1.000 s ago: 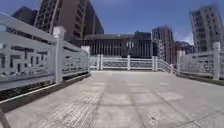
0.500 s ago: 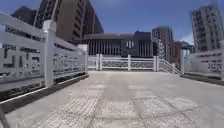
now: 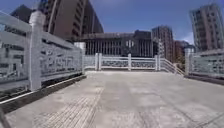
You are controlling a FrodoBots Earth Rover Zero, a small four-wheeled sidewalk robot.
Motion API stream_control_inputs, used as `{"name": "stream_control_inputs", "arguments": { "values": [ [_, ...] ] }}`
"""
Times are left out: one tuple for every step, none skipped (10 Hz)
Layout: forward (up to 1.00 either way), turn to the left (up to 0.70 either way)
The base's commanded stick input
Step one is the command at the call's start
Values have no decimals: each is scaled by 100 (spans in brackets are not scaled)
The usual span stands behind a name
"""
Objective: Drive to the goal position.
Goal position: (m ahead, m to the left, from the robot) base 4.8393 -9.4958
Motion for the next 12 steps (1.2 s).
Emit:
{"name": "stream_control_inputs", "arguments": {
  "values": [
    [70,0],
    [70,0],
    [70,0],
    [70,0],
    [70,0],
    [70,0],
    [70,0],
    [70,0],
    [70,0],
    [70,0],
    [70,0],
    [70,0]
  ]
}}
